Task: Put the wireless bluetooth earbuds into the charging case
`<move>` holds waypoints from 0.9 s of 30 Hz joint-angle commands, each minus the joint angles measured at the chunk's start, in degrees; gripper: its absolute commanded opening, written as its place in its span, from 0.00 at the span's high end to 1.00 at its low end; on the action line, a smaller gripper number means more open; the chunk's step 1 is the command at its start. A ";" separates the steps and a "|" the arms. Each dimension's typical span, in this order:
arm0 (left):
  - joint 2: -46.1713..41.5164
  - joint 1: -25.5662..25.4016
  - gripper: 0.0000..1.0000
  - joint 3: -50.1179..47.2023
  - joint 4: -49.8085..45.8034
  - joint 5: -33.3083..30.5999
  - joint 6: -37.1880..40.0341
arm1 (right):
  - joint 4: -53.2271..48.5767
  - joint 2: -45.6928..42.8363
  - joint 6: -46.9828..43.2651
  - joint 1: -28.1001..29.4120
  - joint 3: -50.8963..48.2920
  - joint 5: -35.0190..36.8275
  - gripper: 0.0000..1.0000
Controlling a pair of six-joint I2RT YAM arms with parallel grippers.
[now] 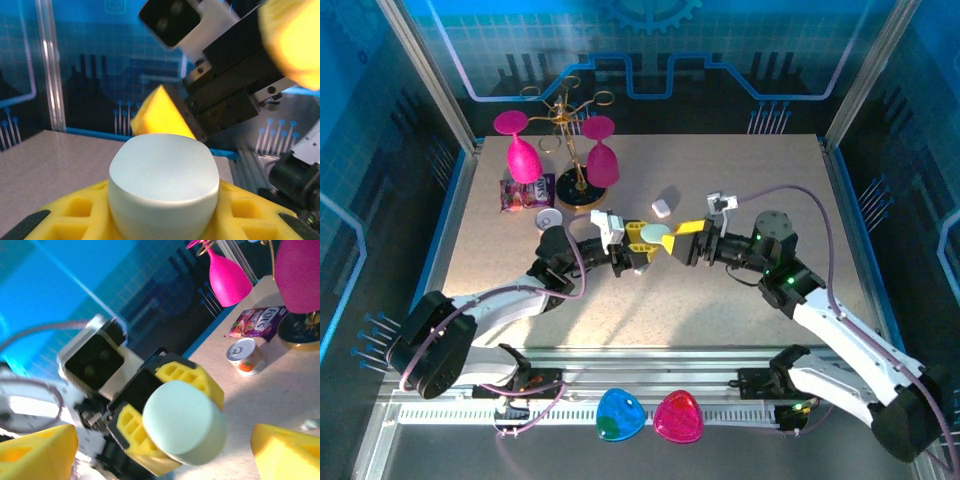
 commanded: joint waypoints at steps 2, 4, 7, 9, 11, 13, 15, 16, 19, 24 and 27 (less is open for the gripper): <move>-0.47 0.44 0.73 1.23 -3.40 7.64 -2.55 | -11.91 -1.57 -21.97 2.01 0.68 6.56 0.10; -0.75 0.47 0.73 1.07 -3.38 7.97 -2.57 | -13.12 -1.68 -23.46 2.52 1.07 6.67 0.11; -1.17 0.39 0.73 1.08 -3.35 8.26 -2.89 | -15.47 -1.47 -24.61 2.90 2.01 8.43 0.11; -1.21 0.39 0.73 1.23 -3.28 9.16 -2.96 | -16.15 -1.42 -24.30 2.84 2.34 10.00 0.11; -1.35 0.45 0.73 1.23 -2.91 9.69 -3.20 | -15.78 -1.42 -23.73 2.86 2.31 10.73 0.12; -1.48 0.44 0.73 1.30 -2.67 10.21 -3.13 | -15.21 -1.51 -22.49 2.90 2.23 12.08 0.13; -1.52 0.44 0.74 1.15 -2.54 11.22 -3.08 | -14.95 -1.67 -21.30 2.92 2.29 13.85 0.15; -1.46 0.40 0.74 1.11 -2.52 11.71 -3.00 | -15.00 -1.75 -20.69 2.74 2.48 14.51 0.15; -1.30 0.48 0.74 0.97 -2.78 13.30 -2.67 | -14.09 -2.12 -19.39 2.76 2.66 15.17 0.16; -1.12 0.47 0.74 0.53 -2.63 14.56 -2.03 | -12.94 -2.39 -17.73 2.24 2.92 15.13 0.16; -1.26 0.46 0.73 0.27 -2.45 14.63 -1.97 | -13.21 -2.13 -17.29 1.72 3.04 15.18 0.16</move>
